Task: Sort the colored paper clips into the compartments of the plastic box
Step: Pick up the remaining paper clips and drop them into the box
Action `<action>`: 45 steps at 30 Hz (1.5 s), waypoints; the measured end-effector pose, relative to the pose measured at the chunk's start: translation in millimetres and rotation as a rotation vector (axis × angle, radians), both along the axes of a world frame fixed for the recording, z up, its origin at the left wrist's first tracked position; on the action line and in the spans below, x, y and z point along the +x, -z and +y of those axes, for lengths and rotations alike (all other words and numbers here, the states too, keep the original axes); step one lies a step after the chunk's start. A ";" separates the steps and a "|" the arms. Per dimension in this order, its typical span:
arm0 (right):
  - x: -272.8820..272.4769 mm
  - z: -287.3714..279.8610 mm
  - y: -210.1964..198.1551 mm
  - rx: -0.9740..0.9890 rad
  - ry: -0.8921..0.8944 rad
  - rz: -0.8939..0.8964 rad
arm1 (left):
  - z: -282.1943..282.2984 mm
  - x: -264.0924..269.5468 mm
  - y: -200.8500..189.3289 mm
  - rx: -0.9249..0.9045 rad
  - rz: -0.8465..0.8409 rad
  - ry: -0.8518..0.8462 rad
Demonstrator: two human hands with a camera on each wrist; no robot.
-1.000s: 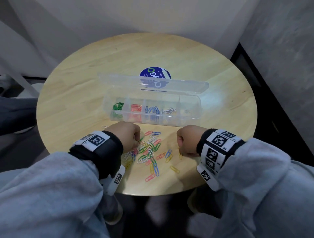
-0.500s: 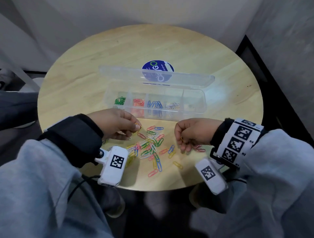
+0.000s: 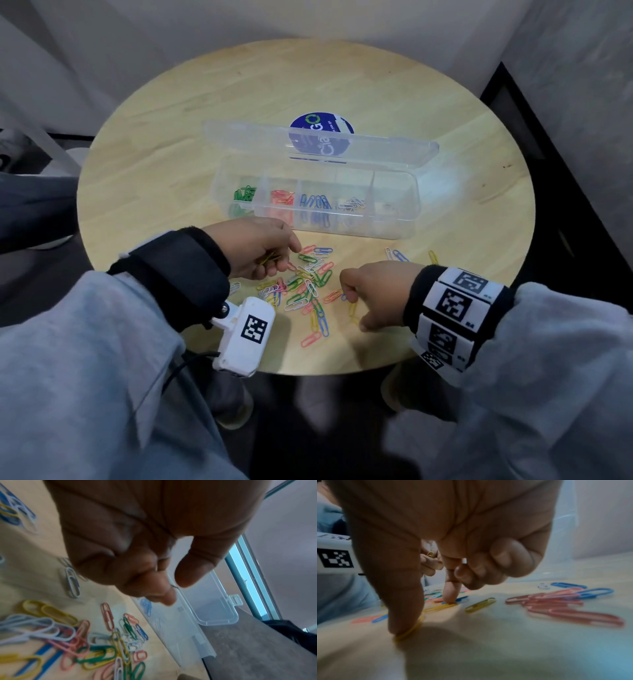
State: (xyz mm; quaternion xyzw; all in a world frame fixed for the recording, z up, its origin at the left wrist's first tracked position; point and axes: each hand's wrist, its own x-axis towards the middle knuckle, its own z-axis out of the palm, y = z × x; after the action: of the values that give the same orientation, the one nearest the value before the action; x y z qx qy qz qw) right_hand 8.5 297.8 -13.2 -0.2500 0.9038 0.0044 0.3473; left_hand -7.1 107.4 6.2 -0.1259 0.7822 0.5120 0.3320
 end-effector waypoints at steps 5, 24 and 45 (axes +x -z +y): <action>2.8 0.6 -2.8 -0.016 -0.037 0.042 | 8.9 3.5 3.5 -0.305 0.215 0.283; 6.5 -4.6 0.5 0.080 -0.092 0.010 | 22.3 3.4 23.5 -0.748 0.366 0.536; -36.8 75.6 -14.9 -0.689 1.012 -0.362 | 19.0 5.5 15.5 -0.417 0.257 0.315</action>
State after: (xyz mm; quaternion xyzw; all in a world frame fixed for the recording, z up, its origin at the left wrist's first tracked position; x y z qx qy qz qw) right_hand -28.3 373.4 1.7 0.1138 0.7866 -0.4935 0.3533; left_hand -1.6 126.4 -9.3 -0.0025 0.9162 0.2940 0.2723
